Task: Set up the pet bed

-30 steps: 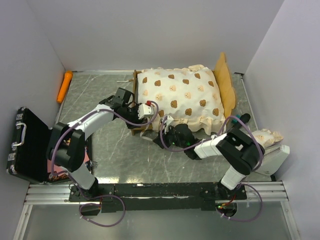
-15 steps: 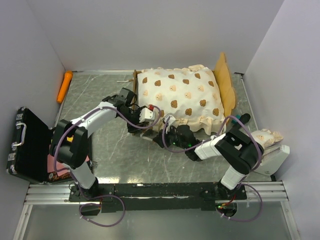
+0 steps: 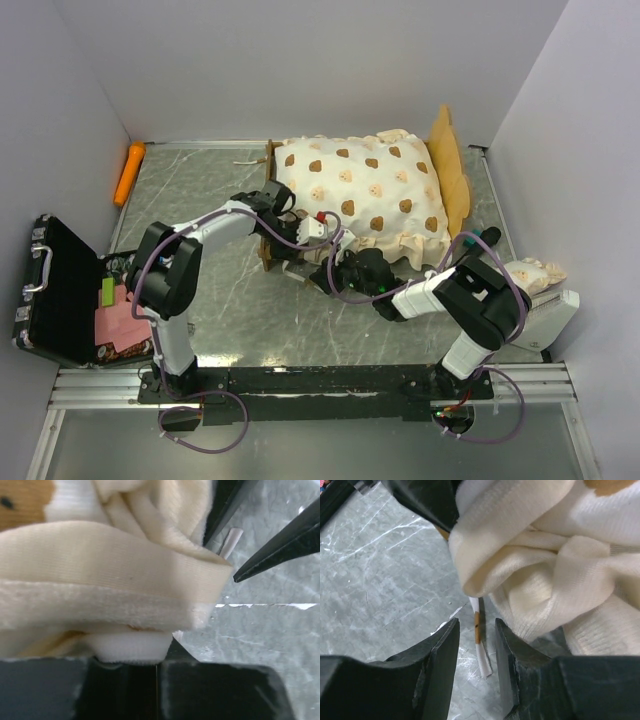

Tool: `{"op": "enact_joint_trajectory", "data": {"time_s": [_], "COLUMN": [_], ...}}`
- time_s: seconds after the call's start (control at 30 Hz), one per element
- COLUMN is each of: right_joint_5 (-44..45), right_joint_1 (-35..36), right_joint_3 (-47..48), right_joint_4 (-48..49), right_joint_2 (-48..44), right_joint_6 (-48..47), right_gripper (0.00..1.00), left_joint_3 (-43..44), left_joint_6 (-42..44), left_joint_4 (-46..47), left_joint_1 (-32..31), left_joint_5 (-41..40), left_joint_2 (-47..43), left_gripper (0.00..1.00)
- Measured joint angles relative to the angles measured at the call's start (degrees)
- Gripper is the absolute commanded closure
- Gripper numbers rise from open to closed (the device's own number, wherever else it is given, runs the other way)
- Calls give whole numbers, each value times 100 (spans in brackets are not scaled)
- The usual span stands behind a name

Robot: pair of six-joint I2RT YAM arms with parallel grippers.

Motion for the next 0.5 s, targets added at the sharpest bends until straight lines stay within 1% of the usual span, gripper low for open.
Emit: {"op": "enact_joint_trajectory", "data": {"time_s": [0.07, 0.3, 0.5], "right_joint_5": [-9, -4, 0], "right_joint_1": [-2, -52, -57], "right_joint_3": [0, -20, -470], "right_joint_4": [-13, 11, 868], "right_joint_2": [0, 0, 44], "right_joint_6": [-11, 0, 107], "right_gripper": [58, 58, 54], "left_joint_3": [55, 103, 284], "left_joint_6": [-173, -278, -680], "left_joint_4": [-81, -140, -317], "left_joint_1": [31, 42, -28], "left_joint_5": [72, 122, 94], "left_joint_2": [26, 31, -7], "left_gripper": [99, 99, 99]}}
